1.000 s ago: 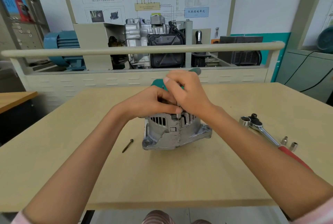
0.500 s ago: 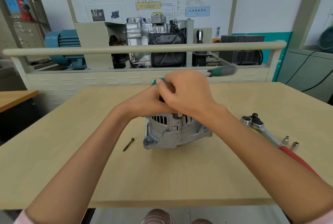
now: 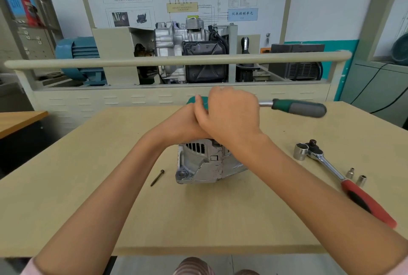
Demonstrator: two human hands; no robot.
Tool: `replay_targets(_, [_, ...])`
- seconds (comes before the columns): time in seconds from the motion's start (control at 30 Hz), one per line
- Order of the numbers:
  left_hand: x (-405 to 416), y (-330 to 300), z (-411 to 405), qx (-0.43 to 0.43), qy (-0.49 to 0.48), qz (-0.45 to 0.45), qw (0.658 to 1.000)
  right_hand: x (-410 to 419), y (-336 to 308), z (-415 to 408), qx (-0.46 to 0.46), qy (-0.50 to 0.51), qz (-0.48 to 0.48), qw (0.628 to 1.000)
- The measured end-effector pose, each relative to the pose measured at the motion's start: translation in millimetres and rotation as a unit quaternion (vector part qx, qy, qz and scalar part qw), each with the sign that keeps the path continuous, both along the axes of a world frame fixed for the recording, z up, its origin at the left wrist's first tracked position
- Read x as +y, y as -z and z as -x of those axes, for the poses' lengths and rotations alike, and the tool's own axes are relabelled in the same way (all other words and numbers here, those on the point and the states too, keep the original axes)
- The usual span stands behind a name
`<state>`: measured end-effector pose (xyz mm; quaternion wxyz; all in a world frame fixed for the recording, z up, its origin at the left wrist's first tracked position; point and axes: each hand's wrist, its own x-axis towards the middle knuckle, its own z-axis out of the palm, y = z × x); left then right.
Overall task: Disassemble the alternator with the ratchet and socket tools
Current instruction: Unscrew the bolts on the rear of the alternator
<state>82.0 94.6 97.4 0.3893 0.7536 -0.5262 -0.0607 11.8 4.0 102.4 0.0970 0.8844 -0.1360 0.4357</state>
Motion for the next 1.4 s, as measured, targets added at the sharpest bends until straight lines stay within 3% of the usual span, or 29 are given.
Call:
replay_targets(0.07, [2, 0, 2, 0.0, 0.027, -0.003, 1.0, -4, -1, 1, -0.009, -0.077, -0.003, 0.997])
replay_targets(0.13, [3, 0, 0, 0.008, 0.027, -0.006, 1.0, -7, -2, 3, -0.007, -0.199, -0.08, 0.977])
replay_targets(0.23, [4, 0, -5, 0.031, 0.018, -0.023, 0.999, -19, -3, 0, -0.021, -0.396, -0.261, 0.88])
replay_targets(0.3, [5, 1, -5, 0.053, 0.03, -0.024, 0.998, -23, -4, -1, -0.019, -0.433, -0.319, 0.843])
replay_targets(0.43, [3, -1, -3, 0.047, 0.021, -0.014, 0.999, -24, -2, 5, -0.002, -0.354, -0.184, 0.917])
replay_targets(0.53, [0, -2, -2, 0.005, 0.004, -0.006, 1.0, -5, -2, 6, 0.013, -0.148, -0.02, 0.989])
replay_targets(0.63, [-1, 1, 1, -0.009, -0.002, 0.02, 1.0, 7, -5, 2, 0.031, 0.02, -0.022, 0.999])
replay_targets(0.77, [2, 3, 5, 0.024, 0.028, 0.028, 0.999, -2, -7, -1, 0.031, -0.014, -0.021, 0.999])
replay_targets(0.87, [0, 4, 3, 0.037, 0.021, 0.037, 0.998, -9, -5, -3, 0.002, -0.11, -0.053, 0.993])
replay_targets(0.93, [0, 4, 3, 0.036, 0.024, 0.023, 0.999, -14, -3, -4, -0.011, -0.245, -0.142, 0.959])
replay_targets(1.0, [2, 3, 3, 0.048, 0.03, 0.005, 0.998, -17, -2, -5, -0.046, -0.394, -0.275, 0.876])
replay_targets(1.07, [3, 2, 0, 0.079, 0.033, 0.008, 0.996, -18, 0, -8, -0.063, -0.47, -0.362, 0.803])
replay_targets(1.13, [4, 2, -1, 0.11, 0.04, 0.022, 0.993, -16, 1, -11, -0.068, -0.477, -0.377, 0.791])
replay_targets(1.27, [4, 1, -1, 0.123, 0.052, 0.019, 0.991, -17, 3, -7, -0.084, -0.444, -0.309, 0.837])
replay_targets(1.33, [4, 2, -2, 0.103, 0.029, 0.028, 0.994, -16, 3, -4, -0.072, -0.361, -0.204, 0.907])
replay_targets(1.4, [2, 3, -5, 0.074, 0.001, 0.04, 0.996, -8, 5, -1, -0.031, -0.167, -0.072, 0.983])
